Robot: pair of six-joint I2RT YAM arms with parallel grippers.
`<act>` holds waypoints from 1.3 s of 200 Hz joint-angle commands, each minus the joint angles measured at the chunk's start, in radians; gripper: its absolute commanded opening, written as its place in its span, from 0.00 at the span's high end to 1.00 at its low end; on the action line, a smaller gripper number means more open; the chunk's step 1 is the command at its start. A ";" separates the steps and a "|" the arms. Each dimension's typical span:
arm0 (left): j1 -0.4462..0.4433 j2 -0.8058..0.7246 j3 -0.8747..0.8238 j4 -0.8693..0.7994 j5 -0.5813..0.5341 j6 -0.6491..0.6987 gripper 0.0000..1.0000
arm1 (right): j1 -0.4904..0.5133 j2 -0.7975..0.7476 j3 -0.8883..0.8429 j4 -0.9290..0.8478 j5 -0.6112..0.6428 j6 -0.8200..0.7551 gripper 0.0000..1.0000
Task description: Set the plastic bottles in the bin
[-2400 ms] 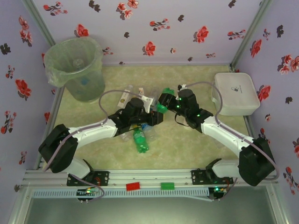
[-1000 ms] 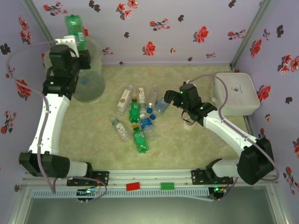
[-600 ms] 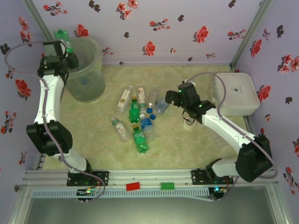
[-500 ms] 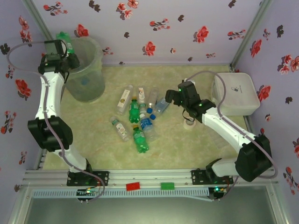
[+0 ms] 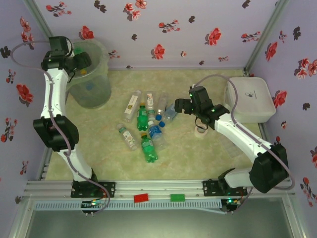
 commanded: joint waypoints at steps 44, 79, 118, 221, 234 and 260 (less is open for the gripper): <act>-0.015 -0.135 -0.040 0.021 0.008 0.017 0.00 | -0.013 -0.033 -0.023 0.055 -0.139 0.011 0.00; -0.093 -0.297 -0.191 0.146 -0.017 0.026 0.00 | -0.013 -0.040 -0.038 0.080 -0.155 0.039 0.00; -0.235 -0.509 -0.466 0.352 -0.014 -0.025 0.00 | -0.010 -0.037 -0.061 0.127 -0.172 0.086 0.00; -0.658 -0.770 -1.153 0.729 -0.064 -0.244 0.00 | 0.011 0.089 -0.042 0.185 -0.223 0.214 0.00; -0.685 -0.760 -1.180 0.720 -0.073 -0.220 0.00 | 0.014 0.112 -0.035 0.197 -0.233 0.245 0.00; -0.704 -0.732 -1.217 0.709 -0.069 -0.230 0.00 | 0.022 0.172 -0.008 0.210 -0.252 0.305 0.00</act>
